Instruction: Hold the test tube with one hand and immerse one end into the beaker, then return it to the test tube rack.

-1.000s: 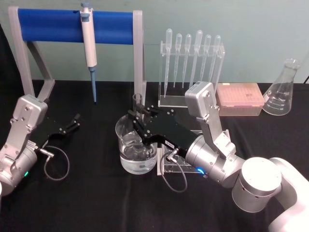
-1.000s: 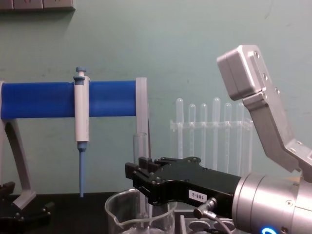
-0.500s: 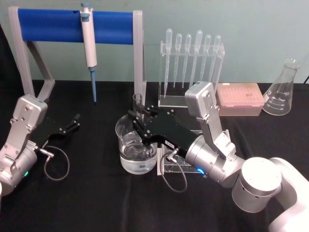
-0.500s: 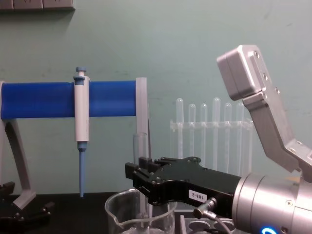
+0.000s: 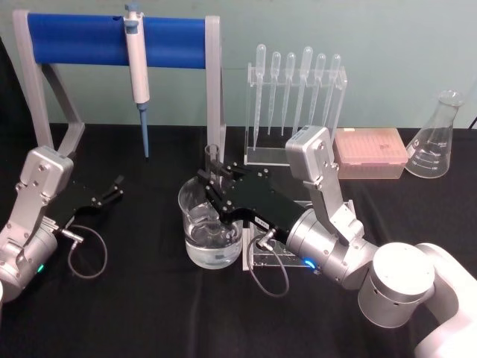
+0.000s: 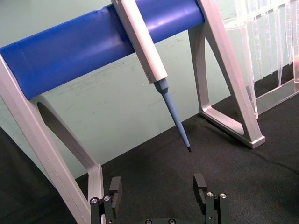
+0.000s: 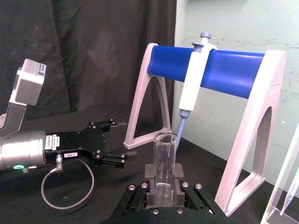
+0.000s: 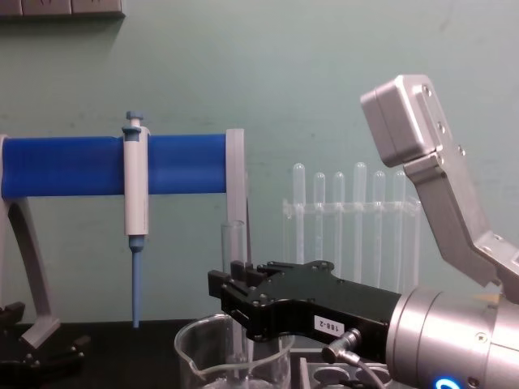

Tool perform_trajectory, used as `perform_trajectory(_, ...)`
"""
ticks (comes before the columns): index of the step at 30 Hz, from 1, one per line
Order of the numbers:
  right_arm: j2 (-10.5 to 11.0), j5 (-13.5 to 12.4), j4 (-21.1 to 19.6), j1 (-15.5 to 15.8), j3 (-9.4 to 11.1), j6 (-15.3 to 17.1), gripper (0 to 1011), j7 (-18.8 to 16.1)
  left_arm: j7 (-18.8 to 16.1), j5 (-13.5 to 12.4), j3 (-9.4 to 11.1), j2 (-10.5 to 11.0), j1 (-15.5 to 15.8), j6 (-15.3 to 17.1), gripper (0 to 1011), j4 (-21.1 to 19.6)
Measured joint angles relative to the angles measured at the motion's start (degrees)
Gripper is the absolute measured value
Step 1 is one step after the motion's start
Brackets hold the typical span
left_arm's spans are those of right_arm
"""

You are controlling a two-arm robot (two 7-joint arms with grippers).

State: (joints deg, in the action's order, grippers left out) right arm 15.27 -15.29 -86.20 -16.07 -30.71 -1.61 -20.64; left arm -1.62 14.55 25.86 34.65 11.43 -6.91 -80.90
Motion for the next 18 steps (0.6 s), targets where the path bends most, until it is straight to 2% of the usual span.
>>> perform_trajectory(18,0.0,0.0,0.0,0.0,0.0,0.0,231,0.0,0.0,0.0,0.0,0.0,0.0,0.0,1000,0.0)
